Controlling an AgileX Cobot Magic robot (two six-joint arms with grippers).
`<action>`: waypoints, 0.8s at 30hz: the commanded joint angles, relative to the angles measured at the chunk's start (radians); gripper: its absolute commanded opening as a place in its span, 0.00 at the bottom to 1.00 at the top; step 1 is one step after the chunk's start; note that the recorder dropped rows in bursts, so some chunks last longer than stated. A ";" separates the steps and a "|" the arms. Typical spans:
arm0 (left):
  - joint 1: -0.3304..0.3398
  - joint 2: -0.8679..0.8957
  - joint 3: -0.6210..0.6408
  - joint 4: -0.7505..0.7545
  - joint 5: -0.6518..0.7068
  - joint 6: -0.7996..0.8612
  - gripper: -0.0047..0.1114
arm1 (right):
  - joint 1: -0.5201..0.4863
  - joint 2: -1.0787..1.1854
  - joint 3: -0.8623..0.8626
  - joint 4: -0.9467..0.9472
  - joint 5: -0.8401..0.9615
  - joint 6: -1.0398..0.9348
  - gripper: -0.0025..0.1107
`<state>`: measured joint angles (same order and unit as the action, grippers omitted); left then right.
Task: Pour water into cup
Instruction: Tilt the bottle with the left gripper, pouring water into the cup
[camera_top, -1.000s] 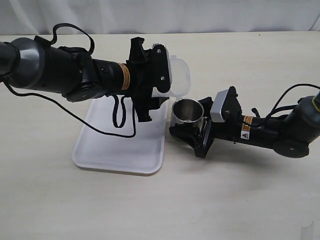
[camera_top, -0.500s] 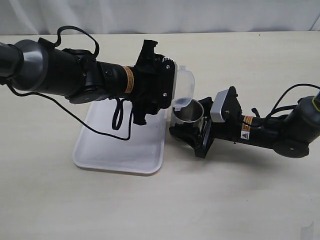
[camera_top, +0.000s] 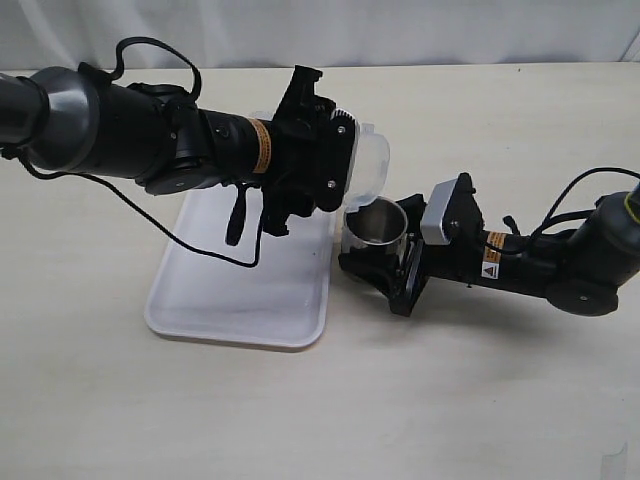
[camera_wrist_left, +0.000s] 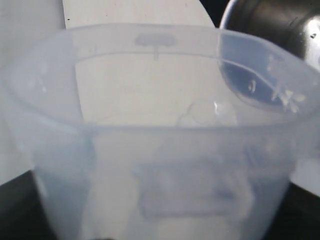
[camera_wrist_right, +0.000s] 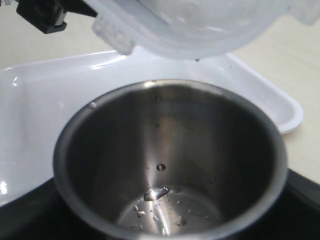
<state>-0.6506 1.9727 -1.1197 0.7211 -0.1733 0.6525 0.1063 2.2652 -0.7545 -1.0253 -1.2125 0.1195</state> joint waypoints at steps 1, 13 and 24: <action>-0.003 -0.009 -0.011 0.000 -0.019 0.051 0.04 | 0.001 -0.001 -0.001 -0.013 -0.009 -0.001 0.06; -0.003 -0.009 -0.011 0.002 -0.020 0.103 0.04 | 0.001 -0.001 -0.001 -0.013 -0.009 -0.001 0.06; -0.003 -0.009 -0.011 0.002 -0.031 0.136 0.04 | 0.001 -0.001 -0.001 -0.039 -0.009 -0.001 0.06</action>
<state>-0.6506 1.9727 -1.1197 0.7231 -0.1700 0.7652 0.1063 2.2652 -0.7545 -1.0407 -1.2125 0.1195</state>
